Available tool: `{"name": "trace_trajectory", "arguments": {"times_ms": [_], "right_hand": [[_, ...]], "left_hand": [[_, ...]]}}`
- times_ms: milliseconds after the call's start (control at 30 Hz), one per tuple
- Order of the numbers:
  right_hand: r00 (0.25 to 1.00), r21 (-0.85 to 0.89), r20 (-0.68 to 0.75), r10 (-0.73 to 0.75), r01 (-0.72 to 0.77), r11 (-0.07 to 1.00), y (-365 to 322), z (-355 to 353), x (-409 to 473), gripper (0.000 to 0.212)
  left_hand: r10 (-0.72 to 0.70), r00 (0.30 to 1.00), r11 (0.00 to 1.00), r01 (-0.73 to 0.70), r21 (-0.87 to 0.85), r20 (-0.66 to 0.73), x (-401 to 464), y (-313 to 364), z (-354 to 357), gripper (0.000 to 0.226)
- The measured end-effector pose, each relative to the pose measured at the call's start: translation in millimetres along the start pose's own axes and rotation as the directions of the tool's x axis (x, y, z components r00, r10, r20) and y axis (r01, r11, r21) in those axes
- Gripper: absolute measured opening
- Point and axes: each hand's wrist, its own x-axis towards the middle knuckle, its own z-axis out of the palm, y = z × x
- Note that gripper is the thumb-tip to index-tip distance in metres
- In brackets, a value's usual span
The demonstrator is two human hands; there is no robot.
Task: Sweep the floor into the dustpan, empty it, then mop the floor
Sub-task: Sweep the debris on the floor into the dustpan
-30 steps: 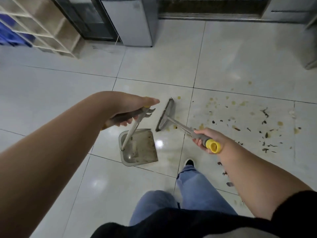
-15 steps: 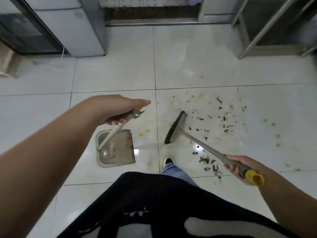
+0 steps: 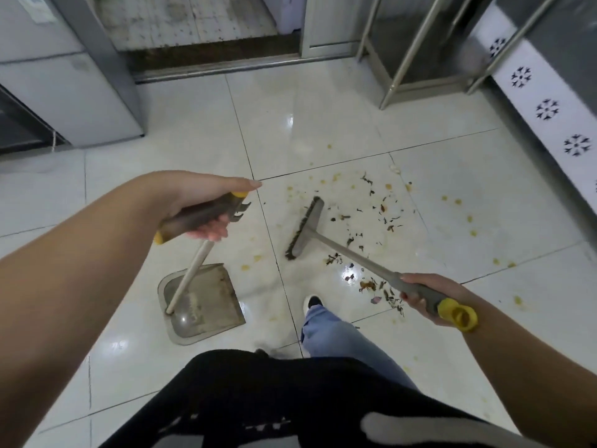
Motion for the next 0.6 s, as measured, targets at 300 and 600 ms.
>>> {"name": "trace_trajectory", "arguments": {"times_ms": [300, 600], "right_hand": [[0.991, -0.039, 0.13, -0.024, 0.029, 0.999, -65.3, 79.2, 43.7, 0.01], [0.956, -0.067, 0.293, 0.035, -0.016, 0.998, -202.0, 139.9, 114.3, 0.016]], "left_hand": [[-0.042, 0.999, 0.995, 0.039, 0.089, 0.034, 0.8, 37.2, -71.0, 0.065], [-0.11, 0.99, 0.993, 0.107, 0.042, 0.094, 30.0, 115.7, -102.3, 0.087]]}}
